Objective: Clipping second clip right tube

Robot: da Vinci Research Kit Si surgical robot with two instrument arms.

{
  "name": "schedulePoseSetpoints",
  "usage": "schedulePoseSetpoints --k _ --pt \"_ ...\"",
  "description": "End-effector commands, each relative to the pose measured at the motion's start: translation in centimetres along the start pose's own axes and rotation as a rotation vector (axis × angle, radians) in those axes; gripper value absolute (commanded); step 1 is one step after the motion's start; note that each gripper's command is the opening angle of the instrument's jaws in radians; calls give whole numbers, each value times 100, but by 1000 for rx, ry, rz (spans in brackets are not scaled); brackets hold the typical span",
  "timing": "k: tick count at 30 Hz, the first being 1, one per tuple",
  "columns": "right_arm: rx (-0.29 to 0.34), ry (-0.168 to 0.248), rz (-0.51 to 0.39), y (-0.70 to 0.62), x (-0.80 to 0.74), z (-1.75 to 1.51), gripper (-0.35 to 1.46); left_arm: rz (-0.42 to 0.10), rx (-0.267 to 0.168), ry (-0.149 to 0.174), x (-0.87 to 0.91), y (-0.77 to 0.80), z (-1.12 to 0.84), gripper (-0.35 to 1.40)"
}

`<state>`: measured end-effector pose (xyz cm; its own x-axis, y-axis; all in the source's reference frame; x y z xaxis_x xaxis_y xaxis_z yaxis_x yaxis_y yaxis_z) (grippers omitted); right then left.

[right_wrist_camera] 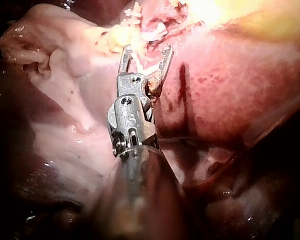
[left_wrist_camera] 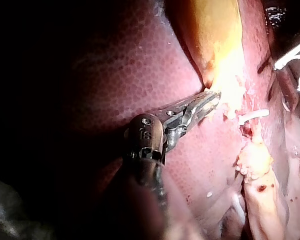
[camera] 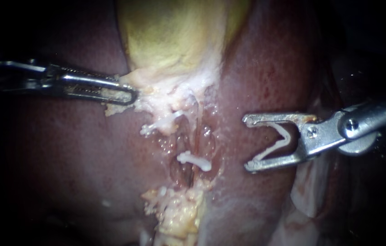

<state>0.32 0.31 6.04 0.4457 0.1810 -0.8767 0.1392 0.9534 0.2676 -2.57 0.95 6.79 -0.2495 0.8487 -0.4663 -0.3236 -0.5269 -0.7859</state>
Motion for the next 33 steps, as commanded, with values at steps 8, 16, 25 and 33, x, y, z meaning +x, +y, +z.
schedulePoseSetpoints --k 8,16,25,33 --pt "0 0 0 0 0 0 50 -5 -13 -6 7 7 -20 -35" --pt "-1 0 1 0 0 1 50 -9 9 9 22 10 -56 -35" --pt "19 12 147 -1 4 24 49 -10 7 15 21 15 -58 -35" --pt "56 24 335 -4 -3 66 48 -13 6 21 24 19 -59 -35"
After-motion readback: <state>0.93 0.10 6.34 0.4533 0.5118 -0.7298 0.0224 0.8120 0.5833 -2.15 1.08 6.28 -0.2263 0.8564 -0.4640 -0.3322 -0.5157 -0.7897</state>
